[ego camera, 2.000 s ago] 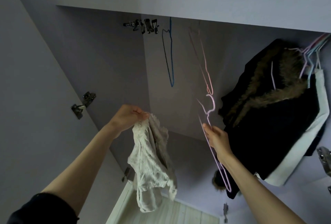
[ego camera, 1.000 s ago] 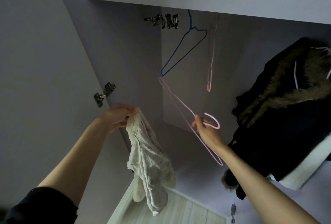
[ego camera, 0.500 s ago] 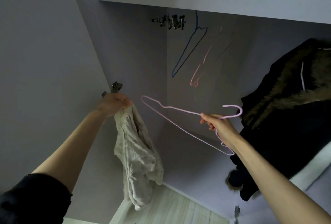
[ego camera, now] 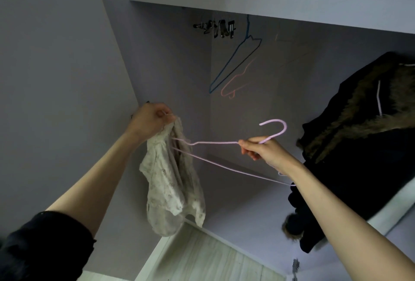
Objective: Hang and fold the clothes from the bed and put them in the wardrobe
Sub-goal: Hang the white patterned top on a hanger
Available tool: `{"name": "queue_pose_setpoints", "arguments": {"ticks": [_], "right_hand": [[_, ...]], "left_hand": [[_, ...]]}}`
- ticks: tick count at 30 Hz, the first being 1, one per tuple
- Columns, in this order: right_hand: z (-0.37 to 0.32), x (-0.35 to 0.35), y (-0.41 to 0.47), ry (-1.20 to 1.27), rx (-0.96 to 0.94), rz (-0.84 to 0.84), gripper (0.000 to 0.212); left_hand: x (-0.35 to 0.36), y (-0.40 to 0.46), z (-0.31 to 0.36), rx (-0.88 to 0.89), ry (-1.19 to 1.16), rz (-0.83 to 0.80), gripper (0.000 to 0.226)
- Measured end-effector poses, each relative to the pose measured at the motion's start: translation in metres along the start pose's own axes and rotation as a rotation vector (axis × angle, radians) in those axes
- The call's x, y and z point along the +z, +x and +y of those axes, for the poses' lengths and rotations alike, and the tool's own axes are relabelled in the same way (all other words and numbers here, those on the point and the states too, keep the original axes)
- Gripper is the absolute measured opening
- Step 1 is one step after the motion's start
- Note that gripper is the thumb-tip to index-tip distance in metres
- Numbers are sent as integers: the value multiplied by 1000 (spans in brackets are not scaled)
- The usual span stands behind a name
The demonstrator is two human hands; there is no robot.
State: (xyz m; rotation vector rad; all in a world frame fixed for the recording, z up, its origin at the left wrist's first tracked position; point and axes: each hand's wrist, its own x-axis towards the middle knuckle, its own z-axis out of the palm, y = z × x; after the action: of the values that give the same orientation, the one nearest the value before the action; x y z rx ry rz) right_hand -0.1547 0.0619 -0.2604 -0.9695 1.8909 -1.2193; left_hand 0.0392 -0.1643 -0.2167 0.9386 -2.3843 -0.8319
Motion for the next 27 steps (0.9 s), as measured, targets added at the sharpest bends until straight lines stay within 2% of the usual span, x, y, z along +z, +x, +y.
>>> {"name": "queue_pose_setpoints", "arguments": {"ticks": [6, 8, 13, 19, 21, 23, 25, 27], "right_hand": [[-16, 45, 15, -33, -46, 36, 33], [-20, 54, 19, 20, -61, 83, 35], [-30, 47, 20, 217, -78, 207, 36], [-40, 40, 15, 250, -86, 192, 34], [-42, 39, 14, 242, -103, 138, 30], [-44, 34, 12, 245, -104, -38, 17], [-40, 19, 10, 422, -55, -265, 30], [-38, 0, 11, 663, 28, -411, 44]], "left_hand": [[7, -2, 43, 154, 44, -31, 8], [10, -4, 56, 215, 94, -49, 4], [14, -11, 55, 270, 322, -171, 20], [24, -13, 49, 541, 504, 36, 20], [25, -13, 50, 581, 491, 55, 14], [23, -12, 47, 599, 458, 67, 10], [19, -13, 42, 586, 428, 68, 8], [16, -15, 37, 574, 403, 76, 8]]}}
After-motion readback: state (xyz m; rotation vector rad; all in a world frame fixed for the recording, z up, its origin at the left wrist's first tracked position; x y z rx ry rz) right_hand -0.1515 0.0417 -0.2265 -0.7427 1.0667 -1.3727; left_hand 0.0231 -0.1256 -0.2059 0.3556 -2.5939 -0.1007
